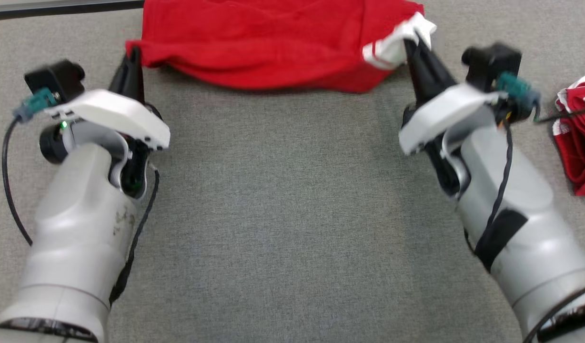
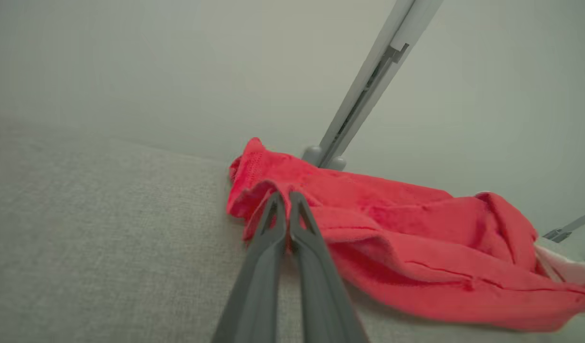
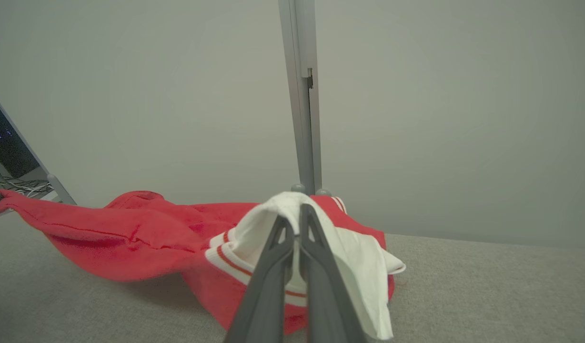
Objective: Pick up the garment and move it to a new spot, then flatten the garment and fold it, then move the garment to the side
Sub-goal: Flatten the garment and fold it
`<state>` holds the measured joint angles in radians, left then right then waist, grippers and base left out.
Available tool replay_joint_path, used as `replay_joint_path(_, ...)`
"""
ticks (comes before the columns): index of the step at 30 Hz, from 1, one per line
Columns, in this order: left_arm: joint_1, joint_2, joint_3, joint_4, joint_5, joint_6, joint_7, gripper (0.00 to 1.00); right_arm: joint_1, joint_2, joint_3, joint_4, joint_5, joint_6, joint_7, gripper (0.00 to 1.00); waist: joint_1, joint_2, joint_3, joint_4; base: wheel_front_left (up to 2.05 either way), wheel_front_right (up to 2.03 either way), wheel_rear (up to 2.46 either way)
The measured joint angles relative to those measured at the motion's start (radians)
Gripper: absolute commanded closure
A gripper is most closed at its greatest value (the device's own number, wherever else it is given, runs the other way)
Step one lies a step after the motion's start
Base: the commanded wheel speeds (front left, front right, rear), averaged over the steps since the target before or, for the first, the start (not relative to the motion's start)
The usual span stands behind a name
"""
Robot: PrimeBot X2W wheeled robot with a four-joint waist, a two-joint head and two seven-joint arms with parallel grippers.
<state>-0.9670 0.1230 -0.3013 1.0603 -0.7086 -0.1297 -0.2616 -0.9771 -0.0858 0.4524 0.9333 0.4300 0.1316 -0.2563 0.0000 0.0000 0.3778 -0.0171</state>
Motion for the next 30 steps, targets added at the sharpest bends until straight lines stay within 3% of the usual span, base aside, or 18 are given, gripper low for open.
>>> replay_joint_path(5,0.129,0.024,0.039,-0.091,-0.040,0.000,0.000,1.00,0.180,-0.023,-0.044,-0.170,0.014,0.000,-0.005,1.00,0.0000,0.0000,-0.005,-0.001,0.00,0.00,0.00)
replay_joint_path(11,0.387,0.086,0.133,-0.325,-0.008,-0.001,-0.002,1.00,0.496,-0.045,-0.111,-0.434,-0.052,0.000,-0.005,1.00,0.0000,0.0000,-0.053,-0.018,0.00,0.00,0.00)
replay_joint_path(19,0.723,0.085,0.200,-0.649,0.074,0.000,-0.001,1.00,0.890,-0.046,-0.255,-0.764,-0.151,0.001,0.058,1.00,-0.0001,0.0001,-0.149,-0.014,0.00,0.00,0.00)
replay_joint_path(25,0.938,0.093,0.217,-0.827,0.104,0.063,0.015,1.00,1.141,0.001,-0.329,-1.028,-0.204,0.001,0.222,1.00,0.0000,0.0000,-0.223,0.001,0.00,0.00,0.00)
replay_joint_path(30,1.043,0.106,0.216,-0.944,0.112,0.116,0.070,1.00,1.255,0.015,-0.351,-1.145,-0.217,0.001,0.339,1.00,0.0000,0.0001,-0.267,0.008,0.00,0.00,0.00)
